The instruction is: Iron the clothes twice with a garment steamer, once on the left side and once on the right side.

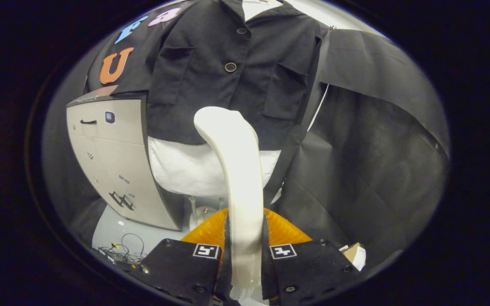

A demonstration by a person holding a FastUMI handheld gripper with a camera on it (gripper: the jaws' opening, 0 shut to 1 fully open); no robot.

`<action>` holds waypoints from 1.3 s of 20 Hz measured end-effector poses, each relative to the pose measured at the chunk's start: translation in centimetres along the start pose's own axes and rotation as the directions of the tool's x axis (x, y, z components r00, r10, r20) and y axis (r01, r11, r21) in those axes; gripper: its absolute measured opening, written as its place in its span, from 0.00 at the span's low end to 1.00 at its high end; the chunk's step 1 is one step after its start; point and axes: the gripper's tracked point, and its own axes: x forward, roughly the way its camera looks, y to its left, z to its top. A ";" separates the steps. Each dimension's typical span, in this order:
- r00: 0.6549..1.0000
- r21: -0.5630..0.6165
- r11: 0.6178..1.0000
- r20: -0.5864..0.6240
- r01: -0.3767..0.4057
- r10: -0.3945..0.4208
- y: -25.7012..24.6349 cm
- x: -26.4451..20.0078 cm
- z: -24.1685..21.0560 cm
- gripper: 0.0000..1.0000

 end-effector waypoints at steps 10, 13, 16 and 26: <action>0.999 0.022 1.000 0.045 0.002 -0.003 -4.5 -7.3 1.0 0.30; 0.995 0.053 0.999 0.103 -0.011 0.005 -6.3 -9.9 2.4 0.30; 0.983 0.085 0.996 0.182 -0.041 0.025 -8.4 -12.9 4.2 0.30; 0.930 0.049 0.981 0.331 -0.186 0.159 -15.1 -20.1 3.5 0.30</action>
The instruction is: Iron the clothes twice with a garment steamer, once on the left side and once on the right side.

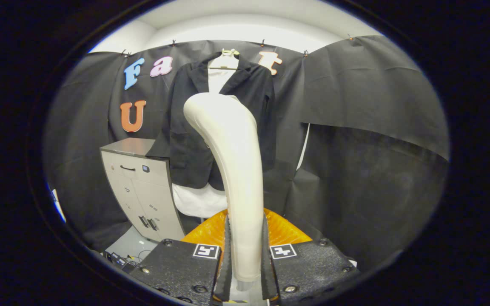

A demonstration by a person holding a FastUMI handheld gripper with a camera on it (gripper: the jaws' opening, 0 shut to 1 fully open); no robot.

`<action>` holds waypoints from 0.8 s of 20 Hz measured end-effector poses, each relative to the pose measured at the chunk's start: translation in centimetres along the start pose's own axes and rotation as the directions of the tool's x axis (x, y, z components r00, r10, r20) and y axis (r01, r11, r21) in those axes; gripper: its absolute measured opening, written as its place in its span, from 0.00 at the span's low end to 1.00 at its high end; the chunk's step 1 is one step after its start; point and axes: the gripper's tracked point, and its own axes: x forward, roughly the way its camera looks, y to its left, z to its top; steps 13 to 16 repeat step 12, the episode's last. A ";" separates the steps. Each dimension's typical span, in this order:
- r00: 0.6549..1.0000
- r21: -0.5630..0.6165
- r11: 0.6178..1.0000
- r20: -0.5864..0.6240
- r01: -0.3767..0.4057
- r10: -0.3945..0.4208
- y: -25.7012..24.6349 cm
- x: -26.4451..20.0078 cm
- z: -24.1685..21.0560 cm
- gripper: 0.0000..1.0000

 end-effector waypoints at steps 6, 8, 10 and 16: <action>0.993 -0.032 0.995 0.071 -0.097 0.099 -1.4 -2.7 0.3 0.30; 0.991 -0.032 0.993 0.065 -0.117 0.119 -1.8 -2.8 -0.2 0.30; 0.988 -0.028 0.990 0.072 -0.138 0.140 -2.0 -3.3 0.0 0.30; 0.986 -0.031 0.989 0.081 -0.144 0.146 -2.5 -3.7 0.1 0.30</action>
